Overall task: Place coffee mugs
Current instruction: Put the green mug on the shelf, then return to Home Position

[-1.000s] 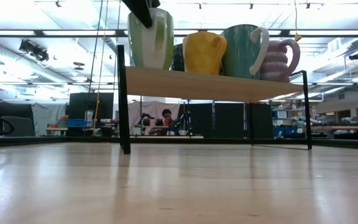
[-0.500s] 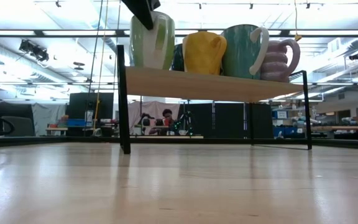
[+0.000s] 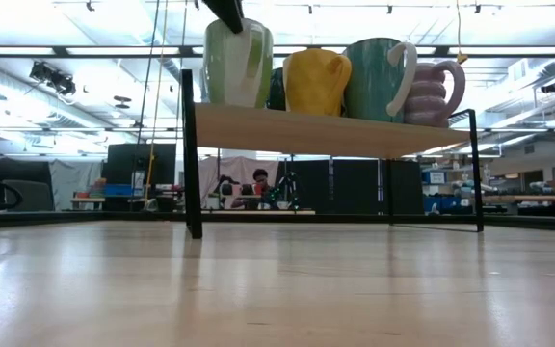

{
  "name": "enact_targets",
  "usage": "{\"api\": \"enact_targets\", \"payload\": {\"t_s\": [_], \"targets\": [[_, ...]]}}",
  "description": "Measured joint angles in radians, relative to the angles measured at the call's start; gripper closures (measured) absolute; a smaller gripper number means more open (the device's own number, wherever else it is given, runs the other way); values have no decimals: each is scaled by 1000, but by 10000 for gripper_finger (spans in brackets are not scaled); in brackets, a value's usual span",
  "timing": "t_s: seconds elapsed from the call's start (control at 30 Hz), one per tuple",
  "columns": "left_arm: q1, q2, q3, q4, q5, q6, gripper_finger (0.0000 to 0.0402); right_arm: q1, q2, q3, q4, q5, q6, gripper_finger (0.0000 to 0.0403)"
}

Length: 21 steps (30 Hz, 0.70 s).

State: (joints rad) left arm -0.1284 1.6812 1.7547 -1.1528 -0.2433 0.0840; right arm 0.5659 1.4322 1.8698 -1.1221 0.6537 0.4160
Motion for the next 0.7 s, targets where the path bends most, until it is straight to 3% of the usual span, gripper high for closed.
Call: {"api": "enact_targets", "payload": {"t_s": [0.7], "targets": [[-23,-39,15,-22,-25,-30,285,0,0,0,2,5,-34,218]]}}
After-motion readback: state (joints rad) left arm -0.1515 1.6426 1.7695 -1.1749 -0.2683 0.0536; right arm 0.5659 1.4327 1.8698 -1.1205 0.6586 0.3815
